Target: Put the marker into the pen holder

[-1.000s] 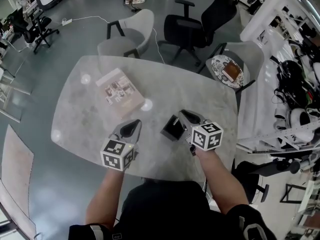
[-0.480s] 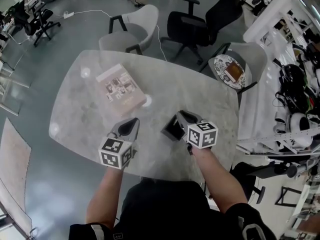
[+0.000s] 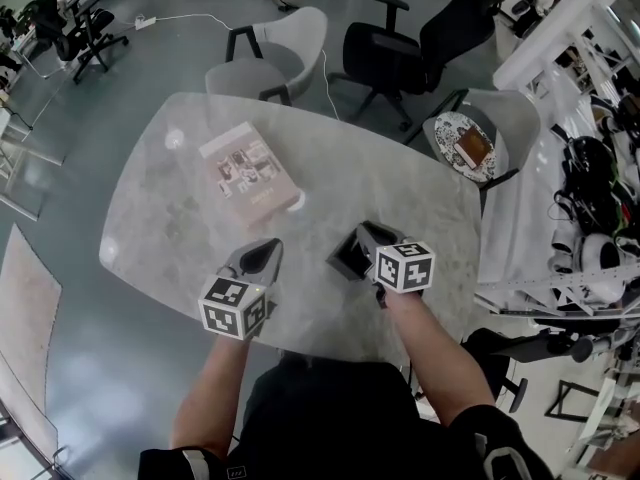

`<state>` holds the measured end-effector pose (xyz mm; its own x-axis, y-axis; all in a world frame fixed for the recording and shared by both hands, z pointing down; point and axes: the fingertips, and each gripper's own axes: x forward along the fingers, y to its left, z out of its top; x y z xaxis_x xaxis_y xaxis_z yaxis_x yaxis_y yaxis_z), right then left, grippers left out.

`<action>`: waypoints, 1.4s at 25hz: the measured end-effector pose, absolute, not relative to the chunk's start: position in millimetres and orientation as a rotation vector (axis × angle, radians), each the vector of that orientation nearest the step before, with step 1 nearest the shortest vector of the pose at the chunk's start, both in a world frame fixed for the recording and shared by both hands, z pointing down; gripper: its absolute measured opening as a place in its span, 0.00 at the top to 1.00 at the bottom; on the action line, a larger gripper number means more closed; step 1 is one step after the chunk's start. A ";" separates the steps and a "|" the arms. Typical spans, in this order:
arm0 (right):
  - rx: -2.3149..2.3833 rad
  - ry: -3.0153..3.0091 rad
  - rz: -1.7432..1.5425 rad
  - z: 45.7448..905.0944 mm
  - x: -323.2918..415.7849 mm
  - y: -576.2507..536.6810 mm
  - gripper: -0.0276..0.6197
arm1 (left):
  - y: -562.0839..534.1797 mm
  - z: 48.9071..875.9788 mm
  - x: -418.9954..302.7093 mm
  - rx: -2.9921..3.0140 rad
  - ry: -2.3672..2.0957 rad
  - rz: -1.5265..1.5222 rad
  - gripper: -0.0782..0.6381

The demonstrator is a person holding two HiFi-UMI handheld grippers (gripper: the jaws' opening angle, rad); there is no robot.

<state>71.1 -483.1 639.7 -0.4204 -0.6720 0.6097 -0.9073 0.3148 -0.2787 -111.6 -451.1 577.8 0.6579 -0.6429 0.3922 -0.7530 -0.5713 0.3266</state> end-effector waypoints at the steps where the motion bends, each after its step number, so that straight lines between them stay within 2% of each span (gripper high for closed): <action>1: 1.405 -2.202 0.846 641.0 71.0 -483.0 0.88 | -449.6 577.5 -110.7 2.406 -1.083 0.312 0.88; 21: 1.371 -2.163 0.865 648.9 72.9 -476.0 0.87 | -434.3 577.4 -99.3 2.403 -1.028 0.309 0.88; 28: 1.423 -2.234 0.883 633.6 75.1 -475.7 0.81 | -429.8 576.9 -101.7 2.392 -1.029 0.310 0.88; 35: 1.528 -2.304 0.869 608.9 92.3 -472.1 0.81 | -425.6 574.3 -95.2 2.405 -1.007 0.312 0.88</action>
<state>92.3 -472.1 608.9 -0.4231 -0.7535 0.5032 -0.8981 0.2752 -0.3430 -95.2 -425.6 574.3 0.6985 -0.5981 0.3928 -0.7154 -0.5947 0.3667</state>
